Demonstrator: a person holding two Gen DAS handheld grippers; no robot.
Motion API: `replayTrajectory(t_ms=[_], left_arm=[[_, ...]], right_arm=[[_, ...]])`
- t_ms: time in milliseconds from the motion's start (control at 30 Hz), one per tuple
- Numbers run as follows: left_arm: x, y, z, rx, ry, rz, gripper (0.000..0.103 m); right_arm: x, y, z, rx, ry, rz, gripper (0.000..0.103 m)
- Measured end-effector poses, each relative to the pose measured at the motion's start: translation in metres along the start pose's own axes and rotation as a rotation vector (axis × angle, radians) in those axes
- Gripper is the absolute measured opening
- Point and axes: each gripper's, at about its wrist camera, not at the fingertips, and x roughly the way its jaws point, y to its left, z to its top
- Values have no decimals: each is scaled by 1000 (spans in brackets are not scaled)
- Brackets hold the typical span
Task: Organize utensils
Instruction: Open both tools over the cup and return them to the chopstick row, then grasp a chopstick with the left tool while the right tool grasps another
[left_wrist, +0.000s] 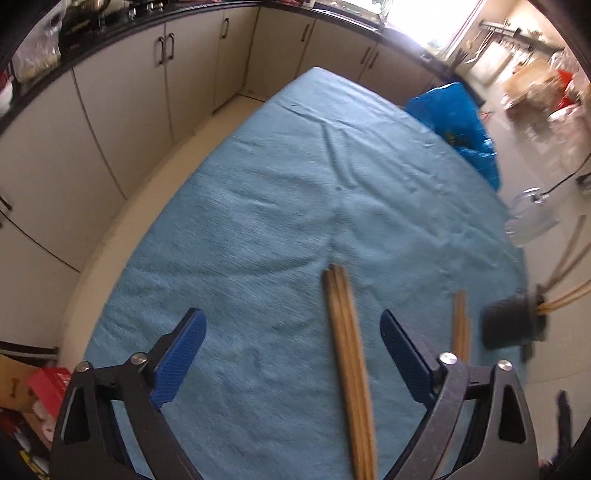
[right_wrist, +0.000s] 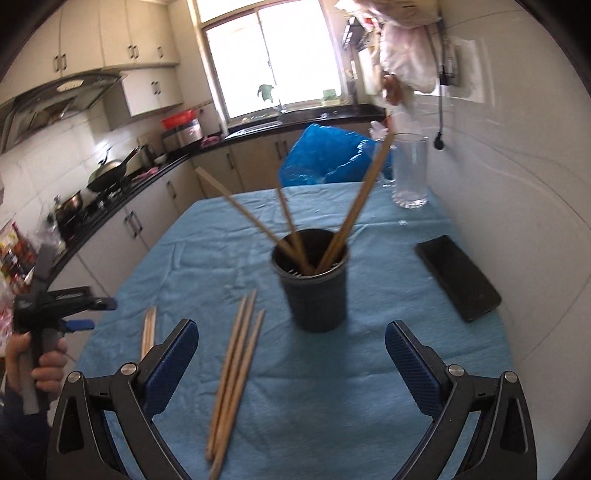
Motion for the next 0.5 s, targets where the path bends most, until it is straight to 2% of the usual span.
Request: replayTrajectory(t_ms=[67,133,233,367,433,500], left_arm=[[13,-4,2,8,25,3,76],[24,-8,4,10,47,21,61],[40,-14,6,5,85,-13,46],[49,-21,9,8,93,-17,40],[53,-26,11,15,89,-6,27],[55,-28,12,25,80,11,24]], right_arm=[[4,5,-2,-7,15,14,103],[9,10,-4,-12,33,30,103],[14,15,-6,-11,49,41,102],[19,21,-9,-17,65,56,98],[23,25,-10,-24,77,65,93],[25,27,-9,-24,90,70,84]])
